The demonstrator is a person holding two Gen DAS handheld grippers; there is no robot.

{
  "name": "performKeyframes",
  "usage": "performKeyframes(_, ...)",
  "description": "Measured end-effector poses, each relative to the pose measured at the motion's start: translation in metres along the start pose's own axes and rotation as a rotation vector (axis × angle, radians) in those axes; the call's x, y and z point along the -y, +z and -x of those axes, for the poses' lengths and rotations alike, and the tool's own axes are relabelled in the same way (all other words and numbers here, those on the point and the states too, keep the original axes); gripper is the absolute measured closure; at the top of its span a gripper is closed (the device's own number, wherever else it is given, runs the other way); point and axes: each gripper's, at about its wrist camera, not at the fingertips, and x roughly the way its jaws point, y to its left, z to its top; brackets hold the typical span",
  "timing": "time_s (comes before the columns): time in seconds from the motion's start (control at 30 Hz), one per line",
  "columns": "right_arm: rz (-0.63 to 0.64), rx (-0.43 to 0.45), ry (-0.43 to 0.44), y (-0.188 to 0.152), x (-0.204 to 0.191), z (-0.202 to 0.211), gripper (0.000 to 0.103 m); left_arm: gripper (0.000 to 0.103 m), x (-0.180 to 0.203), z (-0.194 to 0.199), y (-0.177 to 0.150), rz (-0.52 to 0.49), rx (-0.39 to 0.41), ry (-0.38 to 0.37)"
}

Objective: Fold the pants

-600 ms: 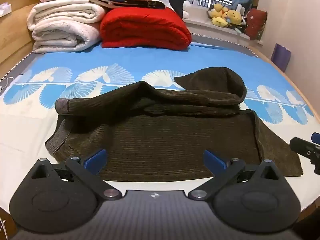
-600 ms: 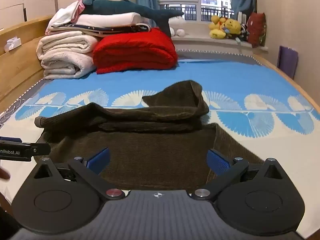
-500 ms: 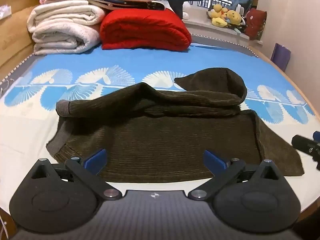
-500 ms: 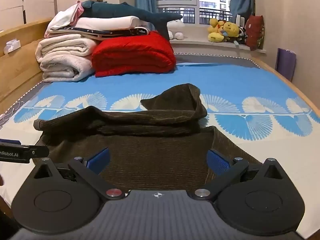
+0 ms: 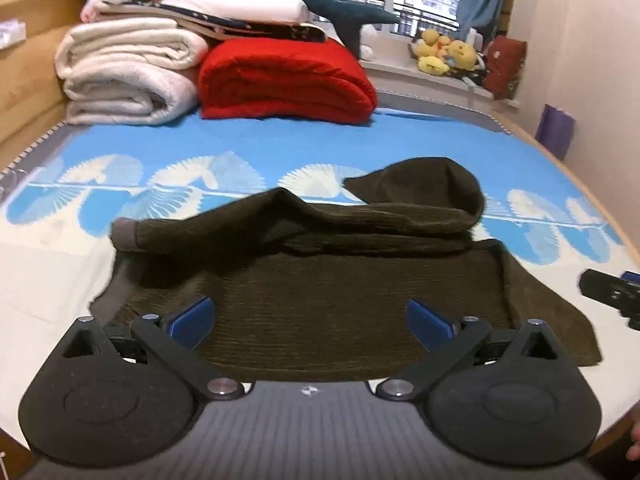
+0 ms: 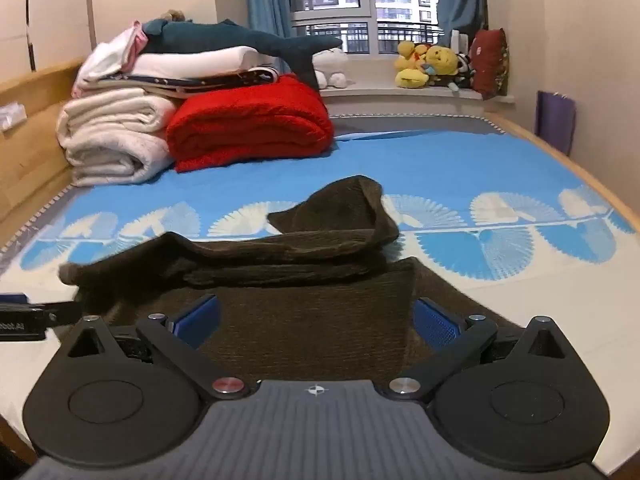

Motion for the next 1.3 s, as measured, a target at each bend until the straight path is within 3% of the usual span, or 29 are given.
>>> performKeyframes(0.17,0.029,-0.008,0.013,0.000,-0.005,-0.002,0.001,0.000,0.008,0.003,0.000,-0.054,0.018,0.022)
performKeyframes(1.3,0.092,0.004,0.015,0.001,-0.015,-0.004,0.001,0.000,0.008,0.002,0.001,-0.053,0.021,0.004)
